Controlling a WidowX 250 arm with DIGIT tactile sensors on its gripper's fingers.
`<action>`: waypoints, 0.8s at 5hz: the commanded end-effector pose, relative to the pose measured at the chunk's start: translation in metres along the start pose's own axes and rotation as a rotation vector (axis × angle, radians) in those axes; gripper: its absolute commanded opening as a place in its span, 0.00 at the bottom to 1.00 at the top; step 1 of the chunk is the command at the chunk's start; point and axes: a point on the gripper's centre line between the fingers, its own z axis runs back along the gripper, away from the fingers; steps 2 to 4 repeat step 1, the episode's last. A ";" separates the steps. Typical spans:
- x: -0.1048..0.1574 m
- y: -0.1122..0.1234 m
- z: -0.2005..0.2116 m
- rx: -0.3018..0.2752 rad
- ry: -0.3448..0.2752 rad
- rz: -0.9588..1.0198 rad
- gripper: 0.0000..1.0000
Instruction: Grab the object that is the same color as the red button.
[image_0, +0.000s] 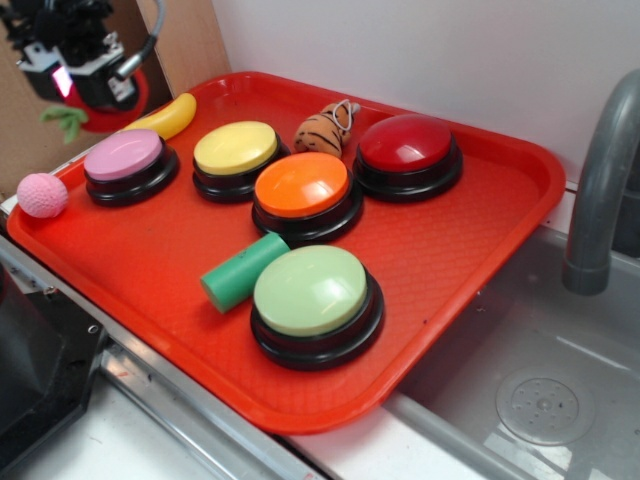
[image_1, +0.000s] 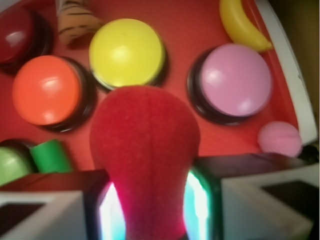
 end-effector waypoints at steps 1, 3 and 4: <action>-0.002 -0.013 0.018 0.027 -0.021 -0.019 0.00; -0.002 -0.013 0.018 0.027 -0.021 -0.019 0.00; -0.002 -0.013 0.018 0.027 -0.021 -0.019 0.00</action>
